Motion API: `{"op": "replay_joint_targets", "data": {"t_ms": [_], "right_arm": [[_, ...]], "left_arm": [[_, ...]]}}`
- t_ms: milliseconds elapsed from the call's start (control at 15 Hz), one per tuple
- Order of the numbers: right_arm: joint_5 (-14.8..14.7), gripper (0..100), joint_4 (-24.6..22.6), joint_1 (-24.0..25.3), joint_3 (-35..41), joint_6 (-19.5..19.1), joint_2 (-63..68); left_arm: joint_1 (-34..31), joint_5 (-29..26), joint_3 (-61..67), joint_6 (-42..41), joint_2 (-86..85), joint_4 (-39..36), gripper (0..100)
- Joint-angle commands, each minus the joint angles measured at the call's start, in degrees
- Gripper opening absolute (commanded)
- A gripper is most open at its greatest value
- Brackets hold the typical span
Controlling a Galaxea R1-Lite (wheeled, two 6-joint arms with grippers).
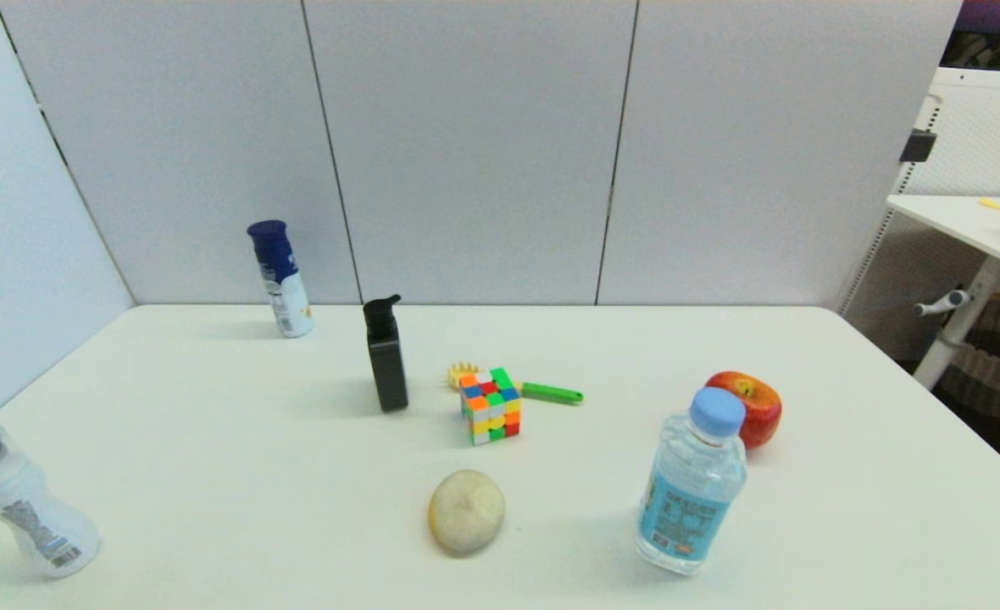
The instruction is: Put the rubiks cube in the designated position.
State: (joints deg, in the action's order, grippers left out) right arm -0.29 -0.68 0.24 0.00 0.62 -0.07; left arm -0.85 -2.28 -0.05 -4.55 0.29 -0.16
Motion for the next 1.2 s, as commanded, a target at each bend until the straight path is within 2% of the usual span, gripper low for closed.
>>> {"op": "replay_joint_targets", "data": {"t_ms": [67, 1200], "right_arm": [[0.0, 100, 0.0, 0.0, 0.0, 0.0, 0.1], [-0.1, 100, 0.1, 0.0, -0.1, 0.1, 0.1]], "left_arm": [[0.0, 0.1, 0.0, 0.2, -0.2, 0.1, 100], [0.0, 0.1, 0.0, 0.2, -0.1, 0.1, 100]]}}
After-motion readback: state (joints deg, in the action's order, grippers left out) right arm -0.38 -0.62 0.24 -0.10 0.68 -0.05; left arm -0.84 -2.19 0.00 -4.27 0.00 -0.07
